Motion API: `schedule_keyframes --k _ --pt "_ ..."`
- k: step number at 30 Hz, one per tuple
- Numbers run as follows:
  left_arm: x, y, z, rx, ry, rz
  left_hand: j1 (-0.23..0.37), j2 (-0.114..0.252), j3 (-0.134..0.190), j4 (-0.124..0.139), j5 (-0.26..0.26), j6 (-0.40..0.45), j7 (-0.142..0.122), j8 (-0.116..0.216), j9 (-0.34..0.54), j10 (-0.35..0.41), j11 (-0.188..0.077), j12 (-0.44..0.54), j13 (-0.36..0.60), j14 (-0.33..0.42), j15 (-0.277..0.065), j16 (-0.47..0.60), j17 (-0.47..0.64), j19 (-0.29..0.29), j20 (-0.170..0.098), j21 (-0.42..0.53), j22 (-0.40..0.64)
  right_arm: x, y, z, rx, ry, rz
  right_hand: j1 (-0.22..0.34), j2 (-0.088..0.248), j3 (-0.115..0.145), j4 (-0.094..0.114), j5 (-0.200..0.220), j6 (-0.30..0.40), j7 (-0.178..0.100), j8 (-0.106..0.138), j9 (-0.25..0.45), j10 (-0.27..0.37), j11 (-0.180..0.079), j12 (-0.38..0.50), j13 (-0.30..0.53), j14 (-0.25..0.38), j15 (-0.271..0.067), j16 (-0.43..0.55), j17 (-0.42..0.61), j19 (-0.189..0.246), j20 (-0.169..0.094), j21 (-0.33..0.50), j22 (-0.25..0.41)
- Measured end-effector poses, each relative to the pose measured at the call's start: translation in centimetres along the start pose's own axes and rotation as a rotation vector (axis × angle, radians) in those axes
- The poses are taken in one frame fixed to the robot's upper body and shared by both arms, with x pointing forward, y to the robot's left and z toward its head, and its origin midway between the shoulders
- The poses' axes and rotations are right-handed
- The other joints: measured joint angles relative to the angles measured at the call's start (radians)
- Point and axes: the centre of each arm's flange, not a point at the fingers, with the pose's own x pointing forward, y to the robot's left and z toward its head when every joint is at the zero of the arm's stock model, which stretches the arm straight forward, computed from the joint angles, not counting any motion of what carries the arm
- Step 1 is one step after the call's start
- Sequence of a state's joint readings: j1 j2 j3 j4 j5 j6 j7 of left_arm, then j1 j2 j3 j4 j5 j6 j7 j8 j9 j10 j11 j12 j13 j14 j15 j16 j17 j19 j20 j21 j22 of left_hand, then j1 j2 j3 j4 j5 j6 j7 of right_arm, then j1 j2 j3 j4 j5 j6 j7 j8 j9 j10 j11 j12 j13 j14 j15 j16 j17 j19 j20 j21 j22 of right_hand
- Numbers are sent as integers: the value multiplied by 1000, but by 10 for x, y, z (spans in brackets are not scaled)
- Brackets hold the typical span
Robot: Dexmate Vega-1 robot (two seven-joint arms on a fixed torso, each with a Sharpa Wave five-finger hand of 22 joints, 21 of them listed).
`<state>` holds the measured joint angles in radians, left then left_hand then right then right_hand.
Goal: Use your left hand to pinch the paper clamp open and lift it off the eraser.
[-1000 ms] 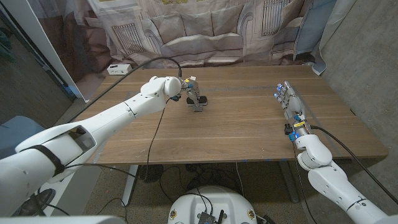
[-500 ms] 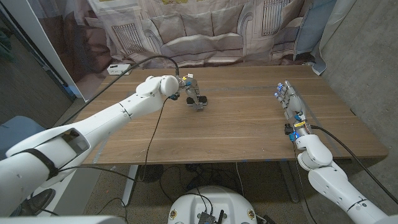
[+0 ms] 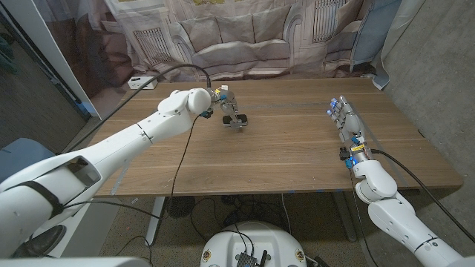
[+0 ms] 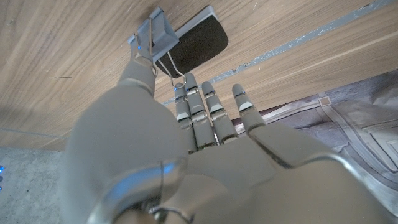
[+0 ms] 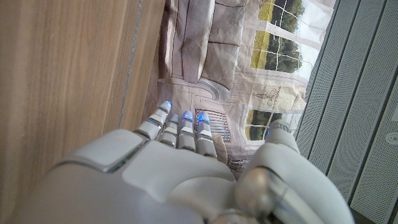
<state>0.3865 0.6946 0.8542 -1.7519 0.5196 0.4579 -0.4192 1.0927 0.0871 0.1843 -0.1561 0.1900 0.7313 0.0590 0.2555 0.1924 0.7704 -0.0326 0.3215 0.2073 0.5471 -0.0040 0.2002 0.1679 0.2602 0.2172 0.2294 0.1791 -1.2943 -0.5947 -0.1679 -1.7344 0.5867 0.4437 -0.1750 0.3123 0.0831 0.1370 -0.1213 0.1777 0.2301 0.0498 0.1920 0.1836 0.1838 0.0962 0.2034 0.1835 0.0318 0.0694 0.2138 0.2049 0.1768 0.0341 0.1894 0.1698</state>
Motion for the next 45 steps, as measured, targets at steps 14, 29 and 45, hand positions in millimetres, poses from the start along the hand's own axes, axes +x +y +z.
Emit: schedule_keyframes --k 14,29,45 --pt "-5 2 -1 -114 -29 54 21 -21 39 -19 -6 80 -2 25 0 85 16 27 10 102 -41 0 0 68 1 0 -2 -1 -4 -2 5 2 -7 0 0 0 0 0 0 0 0 0 0 0 0 0 0 0 0 0 0 0 0 0" --pt "-10 5 2 -181 -58 101 38 -38 58 -38 -8 152 6 81 11 176 36 74 41 217 -69 0 0 130 0 -5 -2 -3 -6 -5 11 8 -12 0 0 0 0 0 0 0 0 0 0 0 0 0 0 0 0 0 0 0 0 0" --pt "-26 11 13 -128 -56 191 50 -50 70 -50 -8 154 7 100 15 182 36 76 61 331 -69 27 6 165 -109 -12 -7 -4 -6 -8 17 16 -9 0 0 0 0 0 4 4 0 0 9 -2 0 0 0 0 0 2 -5 5 0 0"
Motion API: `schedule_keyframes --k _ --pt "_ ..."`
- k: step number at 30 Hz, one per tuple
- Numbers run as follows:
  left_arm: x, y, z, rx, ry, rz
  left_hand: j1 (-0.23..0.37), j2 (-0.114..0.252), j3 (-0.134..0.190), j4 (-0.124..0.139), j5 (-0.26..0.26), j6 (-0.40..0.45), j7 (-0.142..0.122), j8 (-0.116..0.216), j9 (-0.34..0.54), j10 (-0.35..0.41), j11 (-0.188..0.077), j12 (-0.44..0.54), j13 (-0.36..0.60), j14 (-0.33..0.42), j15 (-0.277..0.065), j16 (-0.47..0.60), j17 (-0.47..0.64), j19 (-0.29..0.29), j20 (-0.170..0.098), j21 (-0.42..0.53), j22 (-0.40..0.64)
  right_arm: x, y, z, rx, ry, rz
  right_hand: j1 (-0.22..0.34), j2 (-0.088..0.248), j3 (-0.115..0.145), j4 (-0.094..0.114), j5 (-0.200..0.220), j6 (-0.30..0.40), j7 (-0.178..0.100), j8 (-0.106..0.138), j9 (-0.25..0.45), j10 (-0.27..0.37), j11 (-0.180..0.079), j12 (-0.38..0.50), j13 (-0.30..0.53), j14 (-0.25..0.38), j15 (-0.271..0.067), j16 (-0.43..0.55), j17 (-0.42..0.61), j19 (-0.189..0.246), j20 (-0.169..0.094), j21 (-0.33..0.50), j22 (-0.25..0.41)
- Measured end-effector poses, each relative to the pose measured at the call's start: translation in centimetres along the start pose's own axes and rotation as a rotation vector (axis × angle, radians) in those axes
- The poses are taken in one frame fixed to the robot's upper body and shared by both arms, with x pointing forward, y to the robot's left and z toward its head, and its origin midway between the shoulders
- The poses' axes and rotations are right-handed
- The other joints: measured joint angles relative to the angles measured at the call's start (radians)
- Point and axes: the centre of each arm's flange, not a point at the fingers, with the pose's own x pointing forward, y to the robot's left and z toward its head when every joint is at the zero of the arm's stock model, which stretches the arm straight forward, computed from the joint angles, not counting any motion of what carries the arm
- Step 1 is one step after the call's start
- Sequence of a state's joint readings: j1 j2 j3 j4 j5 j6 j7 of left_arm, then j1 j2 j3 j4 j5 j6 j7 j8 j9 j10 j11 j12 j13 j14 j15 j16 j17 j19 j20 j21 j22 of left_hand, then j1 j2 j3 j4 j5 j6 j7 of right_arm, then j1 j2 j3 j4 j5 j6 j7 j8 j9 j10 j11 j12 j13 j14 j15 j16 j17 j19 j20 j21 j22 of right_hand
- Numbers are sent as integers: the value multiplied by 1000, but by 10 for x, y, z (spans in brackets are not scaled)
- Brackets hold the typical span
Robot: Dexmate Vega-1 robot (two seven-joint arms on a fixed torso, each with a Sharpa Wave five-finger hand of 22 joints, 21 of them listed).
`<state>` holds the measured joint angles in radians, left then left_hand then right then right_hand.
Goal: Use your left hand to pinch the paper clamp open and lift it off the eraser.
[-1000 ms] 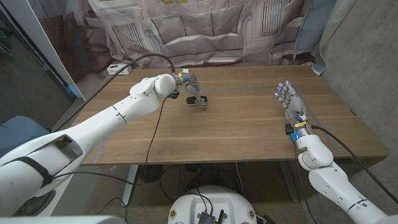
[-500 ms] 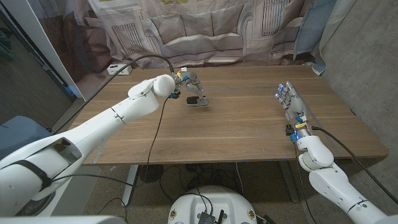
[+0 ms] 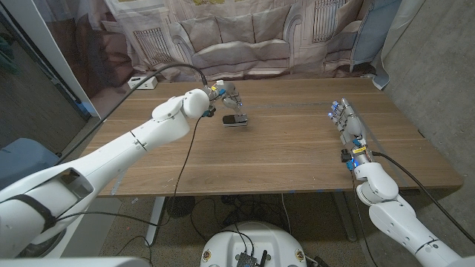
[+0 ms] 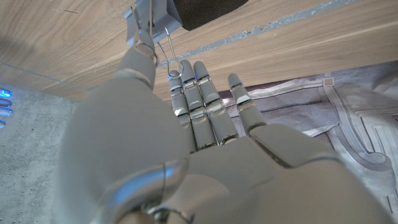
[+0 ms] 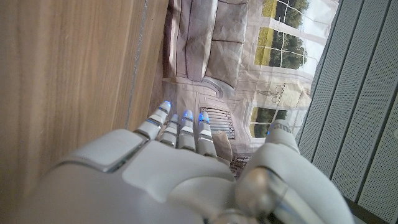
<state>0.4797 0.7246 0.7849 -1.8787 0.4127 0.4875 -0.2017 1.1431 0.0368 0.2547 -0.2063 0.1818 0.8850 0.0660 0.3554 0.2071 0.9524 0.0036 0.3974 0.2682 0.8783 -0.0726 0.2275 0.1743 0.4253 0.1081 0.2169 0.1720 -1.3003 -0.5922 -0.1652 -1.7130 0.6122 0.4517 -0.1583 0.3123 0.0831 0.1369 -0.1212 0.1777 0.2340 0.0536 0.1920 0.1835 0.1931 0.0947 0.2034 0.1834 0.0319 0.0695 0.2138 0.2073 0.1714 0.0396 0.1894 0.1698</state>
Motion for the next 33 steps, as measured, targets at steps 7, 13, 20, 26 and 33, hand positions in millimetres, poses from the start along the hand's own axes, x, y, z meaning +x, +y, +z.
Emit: schedule_keyframes --k 7,13,20,26,33 --pt "-5 3 5 26 -9 32 20 -20 7 -7 0 20 -10 0 1 5 -5 0 87 58 -13 4 -2 -12 -120 -16 -5 0 0 0 -1 3 3 0 0 0 0 0 4 -4 0 0 0 0 0 0 0 0 0 0 0 0 0 0" --pt "-8 6 11 57 -21 62 33 -33 7 -7 -5 54 -30 4 -2 28 -27 0 88 99 -37 9 1 -11 -150 -16 -5 1 0 -1 -1 4 4 0 0 0 0 0 6 -6 0 0 0 0 0 0 0 0 0 0 0 0 0 0" --pt "-9 8 14 78 -29 74 39 -39 7 -7 -6 66 -41 4 -4 36 -36 0 88 106 -44 13 1 -11 -149 -21 -5 1 -1 -1 -2 5 6 0 0 0 0 0 6 -6 0 0 0 0 0 0 0 0 0 0 0 0 0 0" --pt "-10 6 16 90 -36 75 46 -46 7 -7 -8 66 -41 4 -5 36 -36 0 89 106 -44 8 -2 -11 -149 -21 -5 1 -2 -1 -2 7 6 0 0 0 0 0 8 -3 0 0 0 0 0 4 0 0 0 0 0 0 0 0" --pt "-10 5 16 79 -34 78 46 -46 7 -7 -9 66 -41 1 -5 36 -36 0 89 106 -44 -20 -12 -11 -149 -21 -5 1 -3 -1 -1 8 6 0 0 0 0 0 11 0 0 0 0 0 0 5 0 0 0 0 0 0 0 0"
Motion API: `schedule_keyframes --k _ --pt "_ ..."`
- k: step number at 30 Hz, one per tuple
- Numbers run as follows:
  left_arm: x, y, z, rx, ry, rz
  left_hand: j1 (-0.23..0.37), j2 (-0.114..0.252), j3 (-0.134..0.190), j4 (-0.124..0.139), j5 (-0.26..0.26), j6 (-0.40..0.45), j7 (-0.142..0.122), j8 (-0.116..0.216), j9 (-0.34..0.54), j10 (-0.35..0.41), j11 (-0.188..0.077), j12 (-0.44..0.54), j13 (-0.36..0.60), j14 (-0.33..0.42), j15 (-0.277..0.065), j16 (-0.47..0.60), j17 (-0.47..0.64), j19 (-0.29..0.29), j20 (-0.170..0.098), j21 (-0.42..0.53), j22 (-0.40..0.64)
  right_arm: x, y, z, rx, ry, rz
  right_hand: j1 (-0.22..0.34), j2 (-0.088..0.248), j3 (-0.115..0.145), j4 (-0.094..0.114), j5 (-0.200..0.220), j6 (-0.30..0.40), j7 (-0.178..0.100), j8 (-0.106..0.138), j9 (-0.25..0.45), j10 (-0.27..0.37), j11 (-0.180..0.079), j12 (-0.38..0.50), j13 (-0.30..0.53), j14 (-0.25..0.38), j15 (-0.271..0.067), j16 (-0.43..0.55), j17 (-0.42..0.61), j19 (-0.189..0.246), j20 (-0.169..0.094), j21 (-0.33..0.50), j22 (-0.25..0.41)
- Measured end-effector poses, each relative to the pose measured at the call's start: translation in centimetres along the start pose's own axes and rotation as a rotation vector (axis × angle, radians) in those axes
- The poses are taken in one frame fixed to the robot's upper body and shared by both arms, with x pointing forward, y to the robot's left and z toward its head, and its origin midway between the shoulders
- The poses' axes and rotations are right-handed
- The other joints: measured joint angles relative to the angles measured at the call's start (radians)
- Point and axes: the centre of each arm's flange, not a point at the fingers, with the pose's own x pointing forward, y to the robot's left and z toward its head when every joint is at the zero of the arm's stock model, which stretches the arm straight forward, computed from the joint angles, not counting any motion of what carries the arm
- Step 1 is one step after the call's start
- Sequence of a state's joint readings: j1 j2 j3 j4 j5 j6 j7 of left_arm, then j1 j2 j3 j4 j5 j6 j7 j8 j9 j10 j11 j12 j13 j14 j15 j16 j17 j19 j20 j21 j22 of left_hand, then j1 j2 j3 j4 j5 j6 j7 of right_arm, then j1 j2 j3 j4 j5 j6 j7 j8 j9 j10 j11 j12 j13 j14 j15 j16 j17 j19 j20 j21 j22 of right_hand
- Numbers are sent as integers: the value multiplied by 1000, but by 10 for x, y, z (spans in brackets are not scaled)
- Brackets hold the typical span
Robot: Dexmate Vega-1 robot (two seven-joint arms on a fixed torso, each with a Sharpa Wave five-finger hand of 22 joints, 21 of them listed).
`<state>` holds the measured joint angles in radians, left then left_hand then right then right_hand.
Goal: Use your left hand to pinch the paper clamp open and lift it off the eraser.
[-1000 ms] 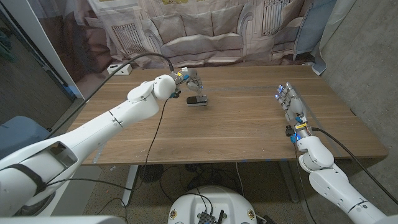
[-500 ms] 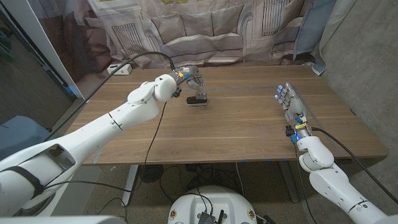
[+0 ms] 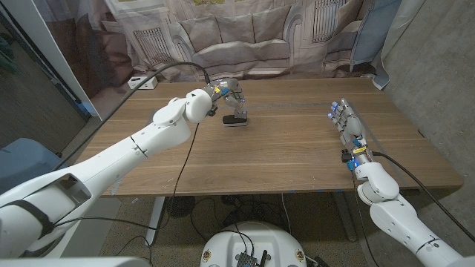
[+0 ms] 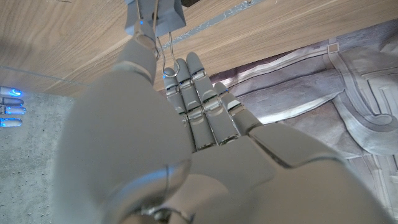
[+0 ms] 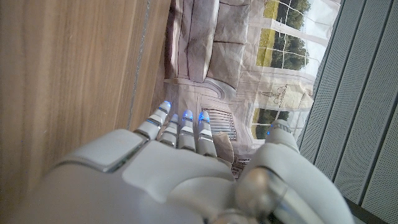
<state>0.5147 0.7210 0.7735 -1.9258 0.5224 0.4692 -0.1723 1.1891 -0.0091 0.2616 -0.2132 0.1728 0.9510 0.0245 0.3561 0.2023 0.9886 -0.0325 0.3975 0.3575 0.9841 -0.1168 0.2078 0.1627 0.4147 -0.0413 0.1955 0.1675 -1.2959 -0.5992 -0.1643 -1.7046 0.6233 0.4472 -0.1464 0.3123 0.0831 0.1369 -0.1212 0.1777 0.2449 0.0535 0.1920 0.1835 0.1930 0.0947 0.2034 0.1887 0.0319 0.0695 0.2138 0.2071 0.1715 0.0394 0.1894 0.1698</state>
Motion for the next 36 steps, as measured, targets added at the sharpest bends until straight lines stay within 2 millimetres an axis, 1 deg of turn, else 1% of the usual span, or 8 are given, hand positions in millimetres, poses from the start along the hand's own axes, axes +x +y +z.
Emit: schedule_keyframes --k 8,12,16,25,26,30,33,36 --pt "2 -3 -3 -20 21 -22 -1 1 -3 3 0 16 -2 -29 0 4 -4 0 0 2 -5 -28 0 0 0 0 0 -1 -2 -1 1 4 -2 0 0 0 0 0 0 0 0 0 0 0 0 0 0 0 0 0 0 0 0 0" --pt "3 -2 -4 -21 27 -29 -2 2 -3 3 5 23 -9 -46 2 4 -4 0 0 0 -3 -31 -2 0 0 0 0 -2 -2 -1 1 4 -3 0 0 0 0 0 0 0 0 0 5 5 0 0 0 0 0 0 0 0 0 0" --pt "4 -2 -3 -23 32 -43 -2 2 -3 3 5 34 -1 -59 4 5 -5 0 0 -39 -1 -33 -2 -5 5 0 0 -3 -3 -2 2 5 -4 -3 3 0 0 0 3 4 1 0 11 11 0 0 0 0 0 0 0 0 0 0" --pt "9 -2 -7 -61 40 -70 -2 2 -10 10 5 34 -1 -67 5 6 -6 -1 0 -81 2 -39 -2 -15 26 -6 1 -4 -4 -1 4 1 -6 -4 4 0 0 0 5 5 5 0 11 11 0 0 0 0 0 0 0 0 0 0" --pt "9 -2 -7 -62 41 -71 -2 2 -10 10 5 33 -1 -71 5 6 -6 -6 0 -88 3 -39 -2 -17 34 -6 2 -4 -4 -1 4 1 -6 -4 4 0 0 0 5 5 5 0 11 11 0 0 0 0 0 0 0 0 0 0" --pt "12 -1 -9 -77 44 -80 -2 2 -10 10 5 15 18 -86 5 6 -6 -36 0 -101 12 -39 -5 -24 46 -6 3 -4 -5 -1 4 -2 -6 -4 4 0 0 0 5 5 5 0 11 11 0 0 4 4 0 0 0 0 0 0" --pt "14 1 -10 -80 43 -91 -2 2 -10 10 7 10 23 -94 5 5 -6 -51 0 -118 12 -39 -5 -35 56 -6 3 -4 -5 -1 4 -4 -6 -4 4 0 0 0 5 5 5 0 11 11 0 0 4 4 0 0 0 0 0 0" --pt "14 0 -10 -82 43 -100 -2 2 -10 10 9 5 28 -102 5 -4 -15 -63 1 -132 21 -39 -5 -39 61 -6 3 -4 -5 0 4 -5 -6 -4 4 0 0 0 5 5 5 0 16 5 0 0 4 4 0 0 0 0 0 0"
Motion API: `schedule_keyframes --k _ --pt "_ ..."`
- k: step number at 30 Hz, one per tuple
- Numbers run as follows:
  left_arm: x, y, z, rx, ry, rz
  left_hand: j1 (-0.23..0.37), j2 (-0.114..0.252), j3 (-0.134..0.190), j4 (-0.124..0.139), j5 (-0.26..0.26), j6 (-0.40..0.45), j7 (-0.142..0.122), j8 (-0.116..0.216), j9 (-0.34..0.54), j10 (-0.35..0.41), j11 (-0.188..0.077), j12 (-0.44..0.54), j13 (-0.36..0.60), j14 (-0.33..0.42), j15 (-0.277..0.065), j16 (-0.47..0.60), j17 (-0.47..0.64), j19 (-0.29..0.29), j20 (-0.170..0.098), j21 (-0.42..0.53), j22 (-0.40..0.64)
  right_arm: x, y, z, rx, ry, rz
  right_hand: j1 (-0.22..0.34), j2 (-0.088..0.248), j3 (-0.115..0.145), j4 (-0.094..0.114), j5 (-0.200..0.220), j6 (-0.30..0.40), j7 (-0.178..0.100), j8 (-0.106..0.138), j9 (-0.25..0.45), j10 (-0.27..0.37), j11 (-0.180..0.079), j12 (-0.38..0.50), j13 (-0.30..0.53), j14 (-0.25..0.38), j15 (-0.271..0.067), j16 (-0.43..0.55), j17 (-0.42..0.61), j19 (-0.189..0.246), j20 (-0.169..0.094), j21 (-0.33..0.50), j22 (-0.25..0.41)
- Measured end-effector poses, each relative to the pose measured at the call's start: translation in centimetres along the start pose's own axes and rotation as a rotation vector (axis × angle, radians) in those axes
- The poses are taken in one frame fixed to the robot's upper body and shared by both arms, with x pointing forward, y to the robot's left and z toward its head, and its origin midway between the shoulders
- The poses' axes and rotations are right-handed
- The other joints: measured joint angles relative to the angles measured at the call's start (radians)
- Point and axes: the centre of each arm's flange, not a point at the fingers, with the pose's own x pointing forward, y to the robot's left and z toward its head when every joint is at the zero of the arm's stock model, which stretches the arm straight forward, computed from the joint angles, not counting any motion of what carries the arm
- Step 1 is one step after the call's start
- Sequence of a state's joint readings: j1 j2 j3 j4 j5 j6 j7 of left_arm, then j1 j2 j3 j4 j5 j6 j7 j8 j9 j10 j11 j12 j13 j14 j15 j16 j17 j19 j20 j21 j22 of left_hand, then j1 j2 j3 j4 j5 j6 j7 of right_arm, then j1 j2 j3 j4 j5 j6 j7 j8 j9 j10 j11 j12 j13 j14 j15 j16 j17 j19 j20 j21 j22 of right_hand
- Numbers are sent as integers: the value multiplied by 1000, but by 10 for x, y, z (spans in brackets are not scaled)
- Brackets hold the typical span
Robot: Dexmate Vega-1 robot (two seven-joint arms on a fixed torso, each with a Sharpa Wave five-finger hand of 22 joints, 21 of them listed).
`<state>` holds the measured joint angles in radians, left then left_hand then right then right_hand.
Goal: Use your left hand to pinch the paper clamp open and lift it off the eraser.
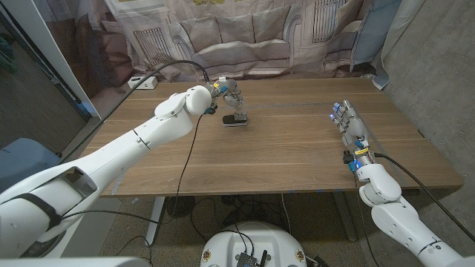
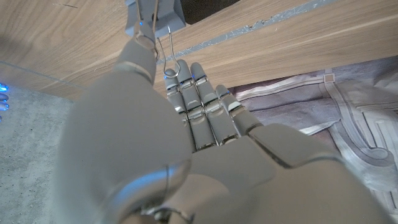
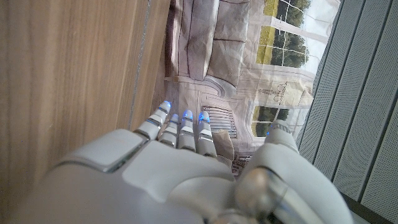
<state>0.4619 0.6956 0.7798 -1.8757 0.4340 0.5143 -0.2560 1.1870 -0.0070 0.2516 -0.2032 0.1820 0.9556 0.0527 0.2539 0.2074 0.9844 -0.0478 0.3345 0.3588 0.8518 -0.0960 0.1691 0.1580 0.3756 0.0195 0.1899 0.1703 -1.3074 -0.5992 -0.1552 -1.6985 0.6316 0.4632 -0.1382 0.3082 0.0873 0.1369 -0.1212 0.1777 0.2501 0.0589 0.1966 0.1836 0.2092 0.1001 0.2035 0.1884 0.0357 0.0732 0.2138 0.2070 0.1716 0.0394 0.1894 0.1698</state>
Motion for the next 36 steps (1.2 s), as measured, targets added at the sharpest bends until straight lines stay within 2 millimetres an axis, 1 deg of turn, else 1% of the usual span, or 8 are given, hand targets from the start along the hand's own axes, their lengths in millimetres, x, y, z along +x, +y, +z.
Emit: schedule_keyframes --k 8,22,27,28,29,30,34,36 --pt "2 0 0 3 0 -16 -9 9 0 0 0 -12 12 -15 -1 -9 -9 -21 37 -18 4 0 0 -9 9 0 0 -1 -1 1 -2 -1 -1 0 0 0 0 0 3 -3 0 0 0 0 0 0 0 0 0 0 0 0 0 0" --pt "4 -2 -1 18 -4 -32 -14 14 -4 4 0 -48 34 -44 -1 -30 -24 -59 19 -51 16 0 3 -32 32 0 0 -2 -2 3 -5 -5 0 0 0 0 0 0 5 -6 0 0 0 0 0 0 4 -4 0 0 0 0 0 0" --pt "5 -3 0 29 -6 -34 -14 14 -4 4 0 -76 34 -55 0 -51 -17 -72 16 -65 30 0 3 -41 41 0 0 -2 -2 4 -8 -3 -1 0 0 0 0 0 5 -5 0 0 1 1 0 0 4 -4 0 0 0 0 0 0" --pt "5 -3 -1 31 -6 -35 -23 23 -4 4 0 -85 33 -55 0 -59 -19 -76 16 -69 33 0 3 -45 44 0 0 -2 -2 4 -8 -3 -1 0 0 0 0 0 5 -6 0 0 3 4 0 0 4 -4 0 0 0 0 0 0" --pt "5 -3 -1 31 -6 -35 -63 63 -4 4 -2 -94 35 -58 0 -64 -18 -79 14 -74 31 0 3 -45 45 0 0 -3 -2 4 -8 -3 -1 0 0 0 0 0 5 -5 0 0 3 4 0 0 4 -4 0 0 0 0 0 0" --pt "5 -3 -1 35 -6 -35 -78 78 -4 4 -4 -98 38 -59 0 -71 -18 -85 12 -78 32 0 3 -45 45 0 0 -3 -2 4 -9 -3 -1 0 0 0 0 0 5 -5 0 0 3 4 0 0 4 -4 0 0 0 0 0 0" --pt "7 -6 1 49 -7 -39 -89 88 -8 8 -4 -121 33 -66 0 -89 -18 -97 7 -100 40 0 3 -53 53 0 0 -3 -3 5 -11 -4 -4 0 0 0 0 0 5 -5 0 0 3 4 0 0 4 -4 0 0 0 0 0 0" --pt "7 -7 2 56 -8 -41 -109 86 -8 8 -4 -138 33 -66 0 -100 -14 -102 7 -105 45 0 3 -58 58 0 0 -4 -3 5 -11 -4 -4 0 0 0 0 0 5 -5 0 0 3 4 0 0 4 -4 0 0 0 0 0 0"
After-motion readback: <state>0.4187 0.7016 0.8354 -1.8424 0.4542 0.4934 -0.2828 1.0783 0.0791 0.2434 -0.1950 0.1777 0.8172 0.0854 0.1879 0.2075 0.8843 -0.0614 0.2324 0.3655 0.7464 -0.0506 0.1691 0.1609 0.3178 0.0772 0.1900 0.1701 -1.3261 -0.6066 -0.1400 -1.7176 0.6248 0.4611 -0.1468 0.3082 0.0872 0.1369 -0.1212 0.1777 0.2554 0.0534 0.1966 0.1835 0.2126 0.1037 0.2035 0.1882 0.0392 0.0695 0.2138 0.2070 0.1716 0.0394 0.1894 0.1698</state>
